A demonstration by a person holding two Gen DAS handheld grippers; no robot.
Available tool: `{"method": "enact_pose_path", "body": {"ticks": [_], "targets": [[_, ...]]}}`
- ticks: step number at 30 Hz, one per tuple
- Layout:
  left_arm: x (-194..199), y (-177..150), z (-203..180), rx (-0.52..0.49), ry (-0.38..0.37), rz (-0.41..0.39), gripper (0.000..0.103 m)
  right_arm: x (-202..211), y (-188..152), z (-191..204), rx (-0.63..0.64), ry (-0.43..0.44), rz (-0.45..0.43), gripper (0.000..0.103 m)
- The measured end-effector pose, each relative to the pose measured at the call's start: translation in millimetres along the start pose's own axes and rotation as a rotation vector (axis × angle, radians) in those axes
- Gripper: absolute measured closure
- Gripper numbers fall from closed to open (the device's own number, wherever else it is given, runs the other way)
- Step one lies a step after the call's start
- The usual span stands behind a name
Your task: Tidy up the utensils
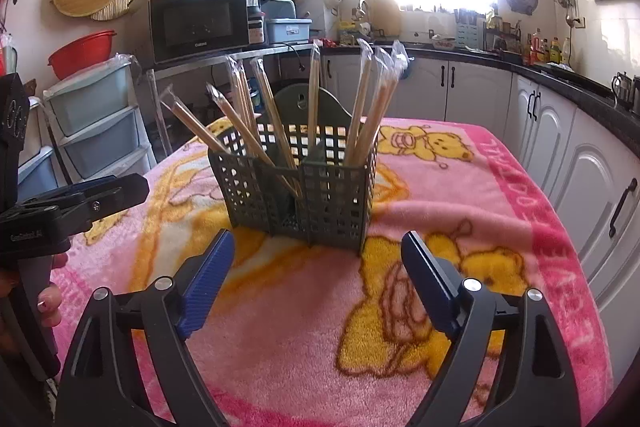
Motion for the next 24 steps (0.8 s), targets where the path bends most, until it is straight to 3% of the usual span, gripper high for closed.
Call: {"method": "enact_pose_path", "body": {"ticks": [15, 24], "targets": [[-4.9, -23.7, 1.9, -0.032, 0.05, -0.029, 0.011, -6.4, -23.3, -6.2, -0.022, -0.024, 0.005, 0.013], [-3.9, -28.6, -4.6, -0.079, 0.045, -0.097, 0.01, 4.2, -23.3, -11.0, -0.059, -0.033, -0.081, 0.008]]}}
Point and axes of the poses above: each gripper's, at about its wrist camera, not at the fingertips, and x roughly against the way its jaws point, z to its left, y to its top, the point moved 5 cm from there along -x, roughly the way its jaws point, and after that the axes turned 14 degrees about -y, right-handed, at the moved point
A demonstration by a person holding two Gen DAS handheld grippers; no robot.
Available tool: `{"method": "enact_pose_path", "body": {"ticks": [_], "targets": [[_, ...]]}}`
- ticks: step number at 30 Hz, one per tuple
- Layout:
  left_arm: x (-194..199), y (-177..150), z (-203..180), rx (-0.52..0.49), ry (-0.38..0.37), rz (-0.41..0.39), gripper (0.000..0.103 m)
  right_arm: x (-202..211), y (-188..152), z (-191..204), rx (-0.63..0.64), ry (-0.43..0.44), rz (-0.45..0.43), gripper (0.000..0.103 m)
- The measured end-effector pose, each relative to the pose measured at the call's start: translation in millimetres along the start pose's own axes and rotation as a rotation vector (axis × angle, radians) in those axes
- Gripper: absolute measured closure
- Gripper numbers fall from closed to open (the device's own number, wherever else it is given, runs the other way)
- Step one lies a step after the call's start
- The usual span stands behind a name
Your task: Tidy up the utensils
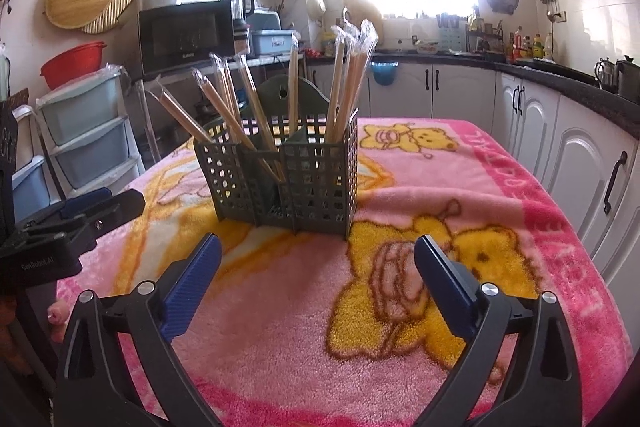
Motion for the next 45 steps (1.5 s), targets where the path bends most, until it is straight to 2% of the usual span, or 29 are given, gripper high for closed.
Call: {"method": "enact_pose_path", "body": {"ticks": [10, 17, 26, 45], "targets": [[5.7, 1.6, 7.4, -0.013, 0.03, -0.08, 0.01, 17.1, 2.6, -2.2, -0.026, 0.011, -0.129, 0.006], [8.1, -0.4, 10.6, -0.022, 0.045, -0.124, 0.01, 28.7, 5.6, -4.3, -0.044, -0.012, -0.203, 0.006], [6.0, -4.2, 11.9, -0.03, 0.047, -0.118, 0.01, 26.5, 4.5, -6.6, -0.058, -0.043, -0.198, 0.006], [4.3, -5.6, 12.8, -0.039, 0.046, -0.109, 0.01, 26.1, 2.4, -6.3, -0.063, -0.044, -0.191, 0.006]]}}
Point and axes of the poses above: each gripper's, at about its wrist camera, not at the fingertips, and x roughly against the way its jaws point, z to its left, y to its top, the point moved 5 cm from there along -x, roughly the way its jaws point, and after that the axes turned 14 degrees about -y, right-handed, at the moved point
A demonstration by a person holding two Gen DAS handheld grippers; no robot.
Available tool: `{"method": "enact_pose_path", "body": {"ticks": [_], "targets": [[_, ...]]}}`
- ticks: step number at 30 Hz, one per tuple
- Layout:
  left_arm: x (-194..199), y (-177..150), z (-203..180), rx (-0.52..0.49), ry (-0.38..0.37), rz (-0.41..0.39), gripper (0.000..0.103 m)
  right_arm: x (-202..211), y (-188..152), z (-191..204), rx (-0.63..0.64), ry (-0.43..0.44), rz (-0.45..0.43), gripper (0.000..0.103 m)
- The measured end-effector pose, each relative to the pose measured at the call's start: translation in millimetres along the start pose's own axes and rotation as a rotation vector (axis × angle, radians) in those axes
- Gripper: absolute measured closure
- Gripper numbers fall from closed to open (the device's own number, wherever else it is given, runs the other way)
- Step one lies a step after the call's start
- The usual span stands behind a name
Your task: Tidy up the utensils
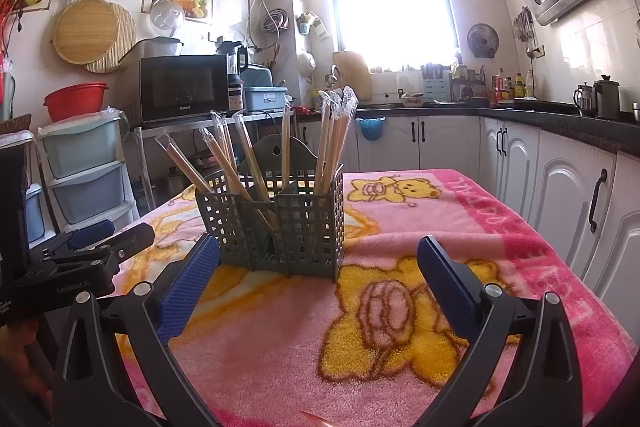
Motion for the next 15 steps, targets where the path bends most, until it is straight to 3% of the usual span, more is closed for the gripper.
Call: {"method": "enact_pose_path", "body": {"ticks": [15], "targets": [[0.0, -0.2, 0.7, -0.001, -0.002, -0.001, 0.01, -0.5, -0.8, -1.0, -0.005, -0.004, 0.003, 0.006]]}}
Point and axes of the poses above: each gripper's, at about its wrist camera, not at the fingertips, and x roughly against the way its jaws point, z to its left, y to its top, the point moved 5 cm from there along -x, roughly the way its jaws point, and after that the axes turned 14 degrees about -y, right-handed, at the moved point
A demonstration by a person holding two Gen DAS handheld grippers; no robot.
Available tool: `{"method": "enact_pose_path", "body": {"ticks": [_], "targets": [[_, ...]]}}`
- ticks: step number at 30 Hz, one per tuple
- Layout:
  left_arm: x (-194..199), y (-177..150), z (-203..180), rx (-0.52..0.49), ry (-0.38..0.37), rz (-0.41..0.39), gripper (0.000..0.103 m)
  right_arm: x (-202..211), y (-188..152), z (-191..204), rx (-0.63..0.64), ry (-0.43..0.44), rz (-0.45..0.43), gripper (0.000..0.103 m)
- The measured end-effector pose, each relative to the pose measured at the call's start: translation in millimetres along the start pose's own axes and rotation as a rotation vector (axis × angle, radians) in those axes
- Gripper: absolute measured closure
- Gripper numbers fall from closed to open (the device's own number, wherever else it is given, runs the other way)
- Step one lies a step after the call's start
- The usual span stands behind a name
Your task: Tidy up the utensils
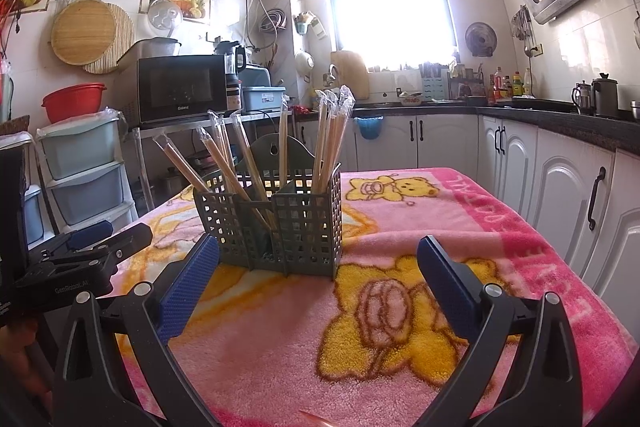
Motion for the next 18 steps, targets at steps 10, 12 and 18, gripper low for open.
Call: {"method": "enact_pose_path", "body": {"ticks": [10, 12, 18], "targets": [[0.2, -0.2, -0.2, 0.001, 0.0, 0.0, 0.01, 0.3, -0.1, -1.2, -0.003, -0.002, 0.006, 0.006], [0.4, -0.2, 0.0, 0.002, -0.001, -0.001, 0.01, 0.2, -0.2, -1.3, -0.003, -0.002, 0.006, 0.006], [0.3, -0.1, 0.0, 0.001, -0.001, -0.001, 0.01, 0.3, 0.0, -1.1, 0.0, -0.005, 0.006, 0.006]]}}
Point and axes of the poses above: each gripper's, at about its wrist camera, not at the fingertips, and x roughly against the way its jaws point, z to its left, y to its top, the point moved 5 cm from there along -x, roughly the way its jaws point, and after that the axes turned 14 degrees about -y, right-handed, at the moved point
